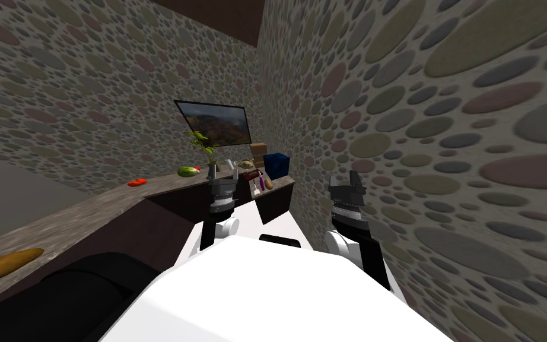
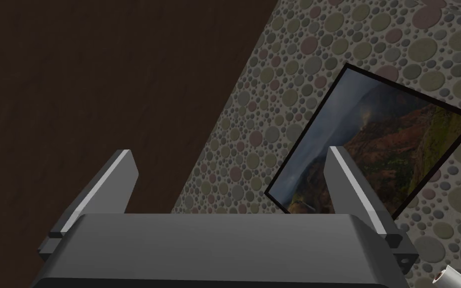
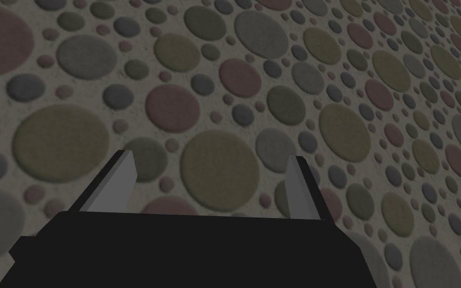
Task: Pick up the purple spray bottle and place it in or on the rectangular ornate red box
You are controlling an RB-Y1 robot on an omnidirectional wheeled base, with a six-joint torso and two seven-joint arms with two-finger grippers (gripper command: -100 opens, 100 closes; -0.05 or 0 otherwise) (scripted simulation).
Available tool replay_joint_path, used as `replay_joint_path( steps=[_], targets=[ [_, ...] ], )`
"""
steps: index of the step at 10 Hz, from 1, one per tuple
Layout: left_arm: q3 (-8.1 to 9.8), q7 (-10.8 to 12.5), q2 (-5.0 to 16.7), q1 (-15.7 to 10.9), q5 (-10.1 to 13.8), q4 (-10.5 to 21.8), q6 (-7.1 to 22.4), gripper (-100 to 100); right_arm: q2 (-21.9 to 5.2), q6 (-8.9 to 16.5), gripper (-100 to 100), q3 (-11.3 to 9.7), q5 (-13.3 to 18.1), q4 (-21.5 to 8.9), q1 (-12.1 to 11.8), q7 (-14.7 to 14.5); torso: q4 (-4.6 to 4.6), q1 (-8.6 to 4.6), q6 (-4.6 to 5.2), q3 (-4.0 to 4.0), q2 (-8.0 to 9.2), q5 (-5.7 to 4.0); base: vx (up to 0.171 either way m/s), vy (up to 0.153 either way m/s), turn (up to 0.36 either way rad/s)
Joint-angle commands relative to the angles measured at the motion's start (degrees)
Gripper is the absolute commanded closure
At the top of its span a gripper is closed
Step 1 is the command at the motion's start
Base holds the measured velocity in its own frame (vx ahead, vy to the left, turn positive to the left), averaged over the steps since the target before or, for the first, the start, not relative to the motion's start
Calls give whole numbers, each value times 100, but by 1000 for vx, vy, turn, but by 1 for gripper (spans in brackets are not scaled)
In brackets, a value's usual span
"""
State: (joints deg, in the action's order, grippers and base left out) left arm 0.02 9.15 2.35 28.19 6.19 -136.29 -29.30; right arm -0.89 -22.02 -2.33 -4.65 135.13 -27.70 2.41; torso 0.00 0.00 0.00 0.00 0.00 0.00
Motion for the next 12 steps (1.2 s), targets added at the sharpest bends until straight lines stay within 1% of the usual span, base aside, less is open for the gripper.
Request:
replay_joint_path(
  steps=[1, 3, 5, 6, 7, 8, 9, 10, 11, 12],
  targets=[
    [0, -26, 152, -124, 218, 106, 13, -100, 0, 0, 0, 0, 0, 0, 0, 0, 0, 0, 0, 0, 0, 0, -11, -16, 76],
    [-2, -64, 282, -304, 538, 264, 28, -100, 0, 0, 0, 0, 0, 0, 0, 0, 1, -12, -1, 3, 6, -2, -26, -47, 83],
    [-6, -117, 390, -549, 902, 484, 45, -100, 1, 0, 0, 0, 0, 0, 0, 0, 2, -18, -1, 6, 11, -4, -43, -52, 104],
    [-6, -117, 390, -549, 975, 484, 45, -100, 1, 0, 0, 0, 0, 0, 0, 0, 3, -20, 0, 9, 15, -4, -31, -37, 19],
    [-9, -149, 434, -693, 1195, 615, 54, -100, 0, 0, 0, 0, 0, 0, 1, 0, 3, -15, 1, 7, 12, -4, -20, -34, 51],
    [-9, -149, 434, -693, 1233, 615, 54, -100, 0, 0, 0, 0, 0, 0, 0, 0, 2, -14, 0, 4, 7, -3, -13, -27, 43],
    [-14, -184, 473, -849, 1465, 759, 61, -100, 0, 0, 0, 0, 0, 0, 0, 0, 1, -11, 0, 3, 4, -3, -19, -32, 90],
    [-14, -184, 473, -849, 1513, 759, 61, -100, 0, 0, 0, 0, 0, 0, 0, 0, 1, -12, -1, 3, 5, -3, -18, -28, 36],
    [-19, -222, 505, -1016, 1737, 916, 69, -100, 0, 0, 0, 0, 0, 0, 0, 0, 1, -11, 1, 3, 5, -3, -29, -33, 74],
    [-19, -222, 505, -1016, 1814, 916, 69, -100, 0, 0, 0, 0, 0, 0, 0, 0, 1, -13, 0, 4, 7, -3, -26, -32, 40]
  ],
)
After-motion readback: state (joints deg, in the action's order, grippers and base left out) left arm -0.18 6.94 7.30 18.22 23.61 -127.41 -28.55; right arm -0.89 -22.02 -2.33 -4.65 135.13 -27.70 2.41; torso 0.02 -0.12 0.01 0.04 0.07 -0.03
